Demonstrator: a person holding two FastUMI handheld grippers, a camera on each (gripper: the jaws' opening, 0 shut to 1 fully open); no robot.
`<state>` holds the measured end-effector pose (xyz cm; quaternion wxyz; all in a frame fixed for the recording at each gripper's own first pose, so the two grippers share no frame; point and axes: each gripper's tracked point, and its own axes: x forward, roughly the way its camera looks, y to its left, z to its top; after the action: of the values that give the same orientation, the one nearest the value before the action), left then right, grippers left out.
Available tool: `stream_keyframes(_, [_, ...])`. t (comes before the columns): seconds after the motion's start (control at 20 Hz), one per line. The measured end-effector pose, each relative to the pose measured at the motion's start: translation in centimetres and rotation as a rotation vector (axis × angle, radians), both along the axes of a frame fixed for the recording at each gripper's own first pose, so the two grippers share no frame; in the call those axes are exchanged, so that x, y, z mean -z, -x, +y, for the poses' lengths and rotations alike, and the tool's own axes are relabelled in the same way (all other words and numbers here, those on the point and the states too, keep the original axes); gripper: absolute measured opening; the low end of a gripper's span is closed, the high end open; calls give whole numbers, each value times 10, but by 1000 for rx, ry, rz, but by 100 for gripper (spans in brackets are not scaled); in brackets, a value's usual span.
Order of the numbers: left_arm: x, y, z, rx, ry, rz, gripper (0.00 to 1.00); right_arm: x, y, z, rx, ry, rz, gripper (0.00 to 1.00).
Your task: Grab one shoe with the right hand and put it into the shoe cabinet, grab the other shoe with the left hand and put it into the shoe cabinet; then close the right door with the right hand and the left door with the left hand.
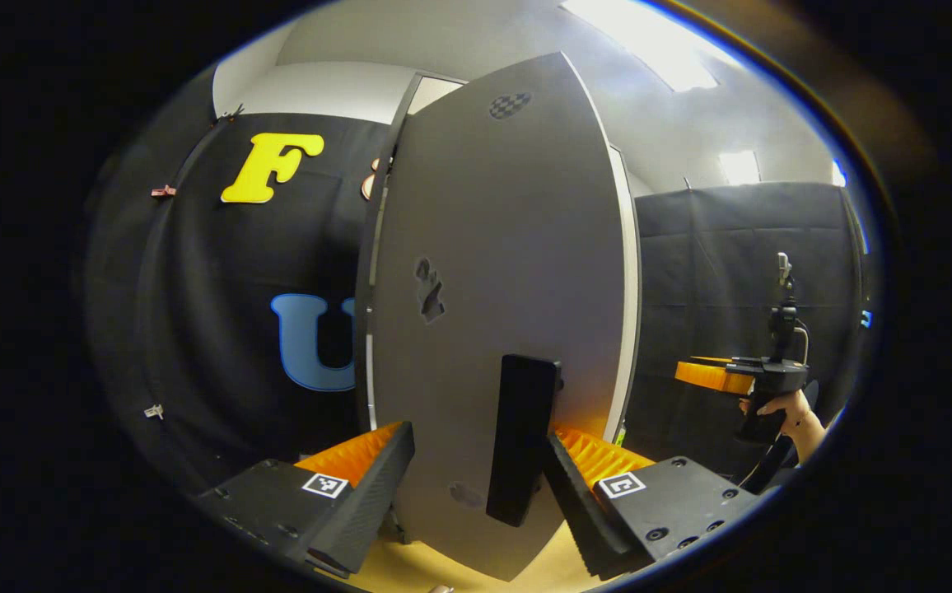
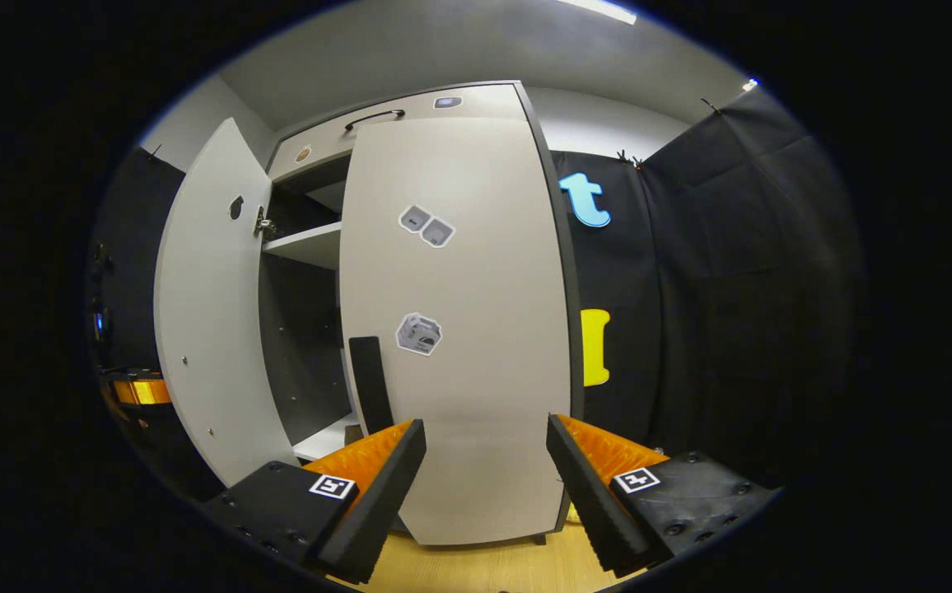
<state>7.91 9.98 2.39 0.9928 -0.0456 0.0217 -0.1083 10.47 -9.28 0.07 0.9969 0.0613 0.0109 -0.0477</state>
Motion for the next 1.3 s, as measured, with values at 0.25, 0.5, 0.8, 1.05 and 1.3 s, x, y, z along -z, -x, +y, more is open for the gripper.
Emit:
stream_keyframes(0.25, [-2, -32, -36, -17, -51, -17, 95, 2, 13, -28, 5, 6, 16, 98])
stream_keyframes(0.5, [0, -72, -67, -32, -17, -18, 99, 4, 30, -54, 9, 6, 35, 98])
stream_keyframes(0.8, [4, -111, -87, -83, -32, -23, 99, 6, 45, -68, -28, 26, 47, 98])
stream_keyframes(1.05, [5, -134, -98, -147, -54, -25, 99, 2, 43, -64, -78, 20, 43, 98])
stream_keyframes(1.3, [8, -139, -103, -217, -53, -24, 96, 3, 43, -65, -109, -15, 53, 98])
